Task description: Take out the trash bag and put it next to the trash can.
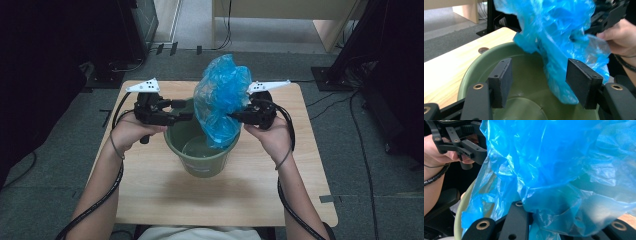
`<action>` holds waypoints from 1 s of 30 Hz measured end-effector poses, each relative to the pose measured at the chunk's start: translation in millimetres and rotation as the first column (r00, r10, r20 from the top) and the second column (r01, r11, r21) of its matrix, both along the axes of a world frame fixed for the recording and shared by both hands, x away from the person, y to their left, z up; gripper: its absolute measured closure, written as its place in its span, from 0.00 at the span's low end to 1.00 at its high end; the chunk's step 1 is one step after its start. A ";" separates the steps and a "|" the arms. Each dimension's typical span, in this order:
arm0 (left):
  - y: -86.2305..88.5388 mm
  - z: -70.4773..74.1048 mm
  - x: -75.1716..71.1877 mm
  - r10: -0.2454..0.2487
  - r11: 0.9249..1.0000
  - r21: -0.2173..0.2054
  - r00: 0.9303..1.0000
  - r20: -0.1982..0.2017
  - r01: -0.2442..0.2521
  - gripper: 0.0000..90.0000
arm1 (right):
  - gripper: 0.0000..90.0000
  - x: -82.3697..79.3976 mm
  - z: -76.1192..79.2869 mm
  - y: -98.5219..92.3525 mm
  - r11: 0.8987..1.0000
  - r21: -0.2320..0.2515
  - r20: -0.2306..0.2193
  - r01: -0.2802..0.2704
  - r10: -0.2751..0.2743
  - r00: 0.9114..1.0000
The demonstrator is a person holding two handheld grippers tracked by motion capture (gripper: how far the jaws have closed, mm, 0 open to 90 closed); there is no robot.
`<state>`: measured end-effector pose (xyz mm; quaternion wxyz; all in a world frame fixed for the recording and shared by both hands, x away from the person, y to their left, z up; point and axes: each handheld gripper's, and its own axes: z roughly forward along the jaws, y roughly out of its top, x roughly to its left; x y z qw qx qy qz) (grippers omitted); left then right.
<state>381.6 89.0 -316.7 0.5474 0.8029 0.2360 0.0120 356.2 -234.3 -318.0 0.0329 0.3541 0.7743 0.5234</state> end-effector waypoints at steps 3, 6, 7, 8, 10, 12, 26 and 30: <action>2.1 -1.8 0.8 -0.003 1.000 0.009 1.000 -0.004 0.003 0.42 | 0.93 -0.3 1.0 -4.3 1.000 0.002 0.004 0.006 -0.006 1.000; 4.3 -2.5 1.4 -0.004 1.000 0.012 1.000 -0.011 0.005 0.41 | 0.93 -0.7 1.9 -9.0 1.000 0.003 0.003 0.013 -0.013 1.000; 4.7 -2.7 1.4 -0.005 1.000 0.012 1.000 -0.011 0.005 0.41 | 0.93 -1.0 2.4 -10.9 1.000 0.003 0.001 0.017 -0.017 1.000; 5.4 -2.9 1.5 -0.005 1.000 0.015 1.000 -0.010 0.006 0.41 | 0.93 -0.7 2.5 -12.1 1.000 0.007 0.006 0.018 -0.018 1.000; 6.8 -3.2 1.8 -0.005 1.000 0.016 1.000 -0.009 0.005 0.41 | 0.92 -1.0 3.2 -14.9 1.000 0.006 0.008 0.021 -0.021 1.000; 8.5 -3.5 2.1 -0.003 1.000 0.016 1.000 -0.009 0.003 0.41 | 0.92 -1.4 4.0 -17.6 1.000 0.008 0.007 0.025 -0.025 1.000; 24.0 -7.4 5.1 0.023 0.999 0.029 1.000 -0.011 -0.022 0.41 | 0.92 -4.0 6.5 -40.5 0.998 0.002 0.010 0.060 -0.060 0.998; 28.2 -8.1 5.8 0.032 0.999 0.032 0.999 -0.007 -0.032 0.40 | 0.92 -5.4 7.0 -49.4 0.997 -0.001 0.009 0.080 -0.080 0.997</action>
